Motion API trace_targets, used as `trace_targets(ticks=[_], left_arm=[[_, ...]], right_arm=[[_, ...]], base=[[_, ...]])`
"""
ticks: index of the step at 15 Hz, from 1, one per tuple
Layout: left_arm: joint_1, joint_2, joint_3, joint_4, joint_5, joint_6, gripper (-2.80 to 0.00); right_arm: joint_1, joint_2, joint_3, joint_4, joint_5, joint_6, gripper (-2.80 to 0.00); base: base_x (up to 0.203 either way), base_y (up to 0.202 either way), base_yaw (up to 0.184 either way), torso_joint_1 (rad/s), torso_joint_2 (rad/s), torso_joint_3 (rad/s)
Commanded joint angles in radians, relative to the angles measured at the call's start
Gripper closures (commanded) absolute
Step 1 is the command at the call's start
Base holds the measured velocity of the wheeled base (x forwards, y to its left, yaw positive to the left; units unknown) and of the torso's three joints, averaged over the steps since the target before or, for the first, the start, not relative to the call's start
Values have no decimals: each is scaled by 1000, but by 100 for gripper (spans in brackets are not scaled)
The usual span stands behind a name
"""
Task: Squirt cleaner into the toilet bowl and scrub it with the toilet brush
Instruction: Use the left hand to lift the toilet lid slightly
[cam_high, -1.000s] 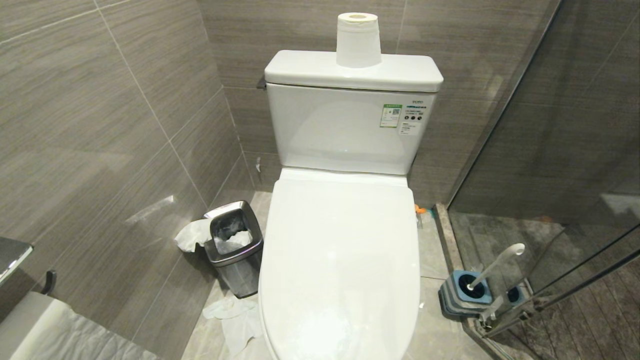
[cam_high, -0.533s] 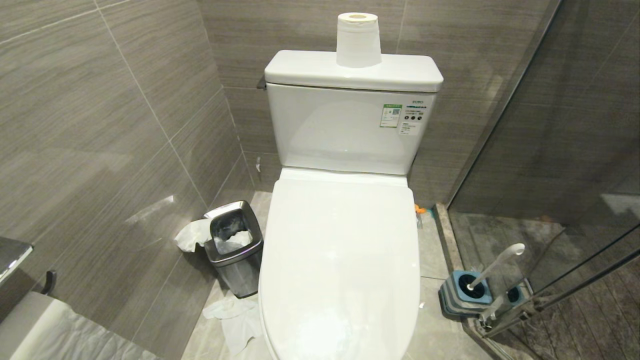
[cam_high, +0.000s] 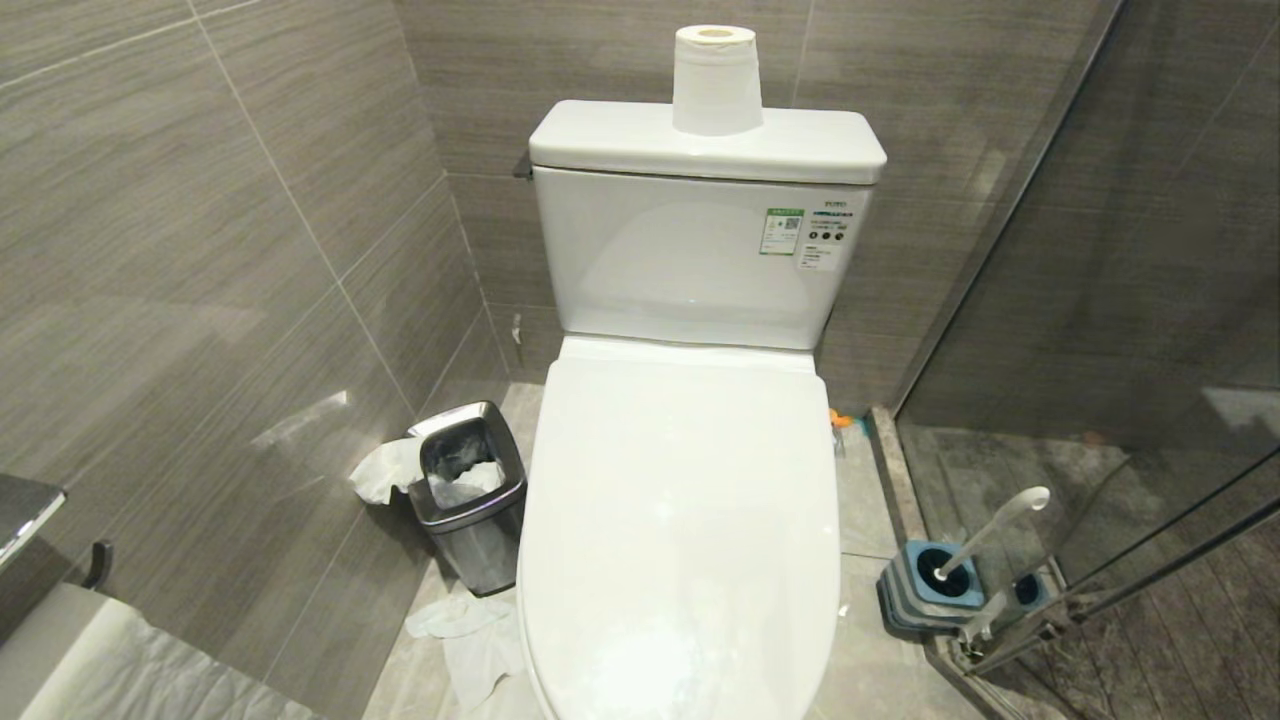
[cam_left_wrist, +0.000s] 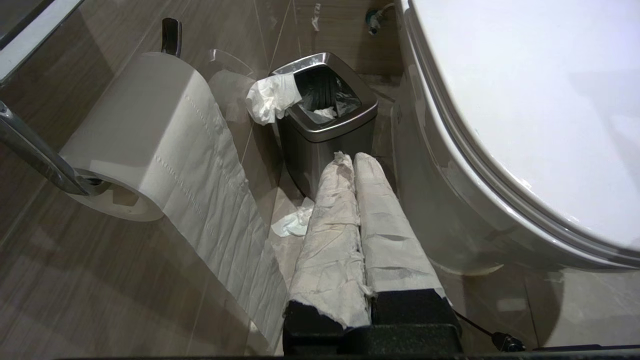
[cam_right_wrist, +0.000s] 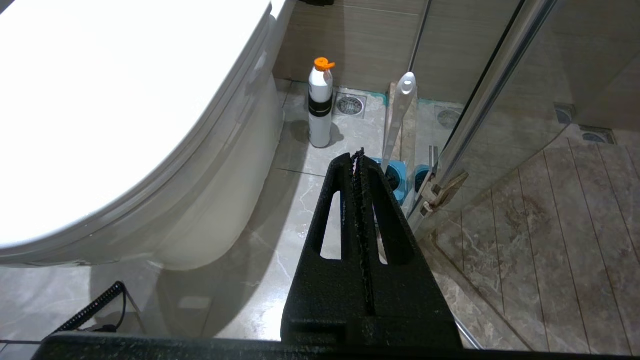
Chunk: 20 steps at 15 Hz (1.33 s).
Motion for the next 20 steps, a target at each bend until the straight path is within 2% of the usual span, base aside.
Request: trace_targets(ticks=[1, 20], left_arm=[[-1, 0, 2, 0, 0, 0, 0], [-1, 0, 2, 0, 0, 0, 0]], right_arm=[[0, 1, 0, 0, 0, 0, 0], [0, 1, 0, 0, 0, 0, 0]], base=[[0, 0, 0, 0, 0, 0], [0, 0, 0, 0, 0, 0]])
